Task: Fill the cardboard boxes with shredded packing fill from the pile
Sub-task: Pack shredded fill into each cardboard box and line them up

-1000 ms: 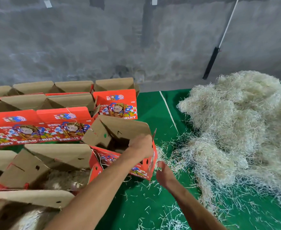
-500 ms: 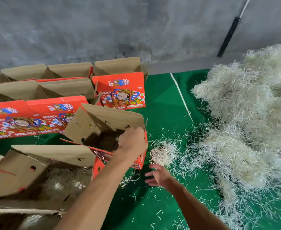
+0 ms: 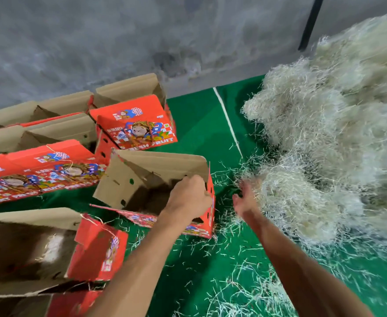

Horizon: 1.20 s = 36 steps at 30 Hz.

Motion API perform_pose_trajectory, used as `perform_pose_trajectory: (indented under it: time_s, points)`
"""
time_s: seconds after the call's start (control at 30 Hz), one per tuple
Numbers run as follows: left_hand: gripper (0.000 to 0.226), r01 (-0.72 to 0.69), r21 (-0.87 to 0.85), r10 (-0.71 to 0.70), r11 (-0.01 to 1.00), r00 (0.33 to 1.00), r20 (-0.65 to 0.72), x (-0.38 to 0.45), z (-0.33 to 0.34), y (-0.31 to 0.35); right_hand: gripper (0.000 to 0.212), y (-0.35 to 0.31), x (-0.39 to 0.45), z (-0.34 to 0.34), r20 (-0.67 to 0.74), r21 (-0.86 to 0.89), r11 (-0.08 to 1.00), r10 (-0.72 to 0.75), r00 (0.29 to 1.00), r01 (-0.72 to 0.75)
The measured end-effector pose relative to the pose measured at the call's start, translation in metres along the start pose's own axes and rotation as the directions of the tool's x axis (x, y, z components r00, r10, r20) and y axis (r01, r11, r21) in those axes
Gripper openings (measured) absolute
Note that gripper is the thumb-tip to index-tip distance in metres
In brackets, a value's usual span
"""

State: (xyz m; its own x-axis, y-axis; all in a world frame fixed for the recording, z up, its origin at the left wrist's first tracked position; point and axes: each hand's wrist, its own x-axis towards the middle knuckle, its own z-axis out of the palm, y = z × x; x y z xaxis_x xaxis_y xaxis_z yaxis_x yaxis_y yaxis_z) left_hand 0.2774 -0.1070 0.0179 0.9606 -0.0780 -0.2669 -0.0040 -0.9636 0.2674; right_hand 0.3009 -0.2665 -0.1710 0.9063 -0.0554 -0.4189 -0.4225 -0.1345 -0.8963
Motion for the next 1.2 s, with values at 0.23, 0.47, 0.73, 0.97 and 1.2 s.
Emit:
perform_pose_trajectory:
  time_s: [0.23,0.47,0.73,0.97,1.2]
  points:
    - [0.037,0.012,-0.095,-0.01,0.995,1.0,0.025,-0.012,0.038,0.086,0.053,0.013,-0.019,-0.098,-0.059,-0.327,0.945,-0.027,0.998,0.006]
    - [0.037,0.059,-0.381,-0.02,0.923,0.994,0.106,-0.032,0.065,0.146,0.069,0.002,-0.028,-0.152,0.008,-0.909,0.34,-0.56,0.829,0.239]
    - [0.028,0.064,-0.315,-0.044,0.947,0.997,0.069,-0.039,0.067,0.13,0.074,0.057,-0.04,-0.157,0.029,-0.942,0.334,-0.051,0.998,0.045]
    - [0.061,0.045,-0.217,-0.056,0.975,0.998,-0.043,-0.048,0.044,0.117,0.023,-0.051,-0.038,-0.154,0.038,-0.701,0.694,-0.192,0.981,0.163]
    - [0.06,0.009,-0.496,-0.081,0.868,0.989,-0.123,-0.055,-0.007,0.082,0.051,-0.215,-0.086,-0.152,0.009,-0.448,0.78,-0.485,0.875,0.437]
